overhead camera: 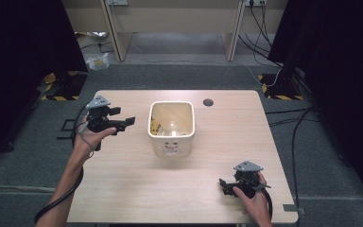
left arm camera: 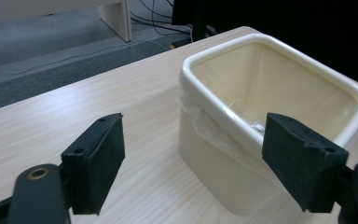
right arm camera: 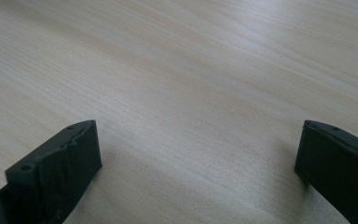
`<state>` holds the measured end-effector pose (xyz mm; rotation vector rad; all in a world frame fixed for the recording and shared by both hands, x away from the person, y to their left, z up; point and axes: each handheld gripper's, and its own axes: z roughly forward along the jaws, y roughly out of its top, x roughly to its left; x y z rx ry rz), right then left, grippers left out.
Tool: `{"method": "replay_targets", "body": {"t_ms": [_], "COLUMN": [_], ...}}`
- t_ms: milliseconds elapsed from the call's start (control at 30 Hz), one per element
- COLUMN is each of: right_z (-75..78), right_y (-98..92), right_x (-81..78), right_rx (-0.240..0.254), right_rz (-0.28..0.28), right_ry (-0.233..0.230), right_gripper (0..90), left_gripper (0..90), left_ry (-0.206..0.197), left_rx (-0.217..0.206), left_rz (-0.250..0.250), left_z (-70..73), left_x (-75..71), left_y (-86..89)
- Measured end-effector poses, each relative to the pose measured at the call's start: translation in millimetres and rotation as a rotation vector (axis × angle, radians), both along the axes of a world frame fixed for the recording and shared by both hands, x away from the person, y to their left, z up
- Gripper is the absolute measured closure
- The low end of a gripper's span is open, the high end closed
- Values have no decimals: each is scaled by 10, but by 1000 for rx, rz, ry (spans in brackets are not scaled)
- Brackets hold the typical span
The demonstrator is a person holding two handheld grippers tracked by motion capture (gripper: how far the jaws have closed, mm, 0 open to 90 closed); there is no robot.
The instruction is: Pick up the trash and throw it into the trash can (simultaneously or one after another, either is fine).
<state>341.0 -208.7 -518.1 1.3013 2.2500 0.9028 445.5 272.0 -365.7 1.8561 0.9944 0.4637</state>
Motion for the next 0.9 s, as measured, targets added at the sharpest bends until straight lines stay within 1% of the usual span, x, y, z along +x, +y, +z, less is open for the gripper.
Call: {"method": "replay_targets", "body": {"t_ms": [100, 167, 400, 600, 733, 900], "right_z": [0, 0, 0, 0, 0, 0], "right_y": [0, 0, -1, 0, 0, 0], "right_x": [0, 0, 1, 0, 0, 0], "right_rx": [0, 0, -1, 0, 0, 0], "right_rz": [0, 0, 1, 0, 0, 0], "right_ry": [0, 0, -1, 0, 0, 0], "right_gripper": [3, 3, 3, 3, 3, 3], "left_gripper": [207, 207, 208, 208, 208, 208], "left_ry": [1, -3, 2, 4, 4, 0], "left_rx": [2, 6, 12, 16, 10, 11], "left_rz": [15, 34, 60, 68, 68, 71], "left_z": [-42, -83, -219, -335, -403, -459], "left_x": [-23, -47, -89, -129, -154, -187], "left_y": [50, 92, 150, 159, 156, 154]}}
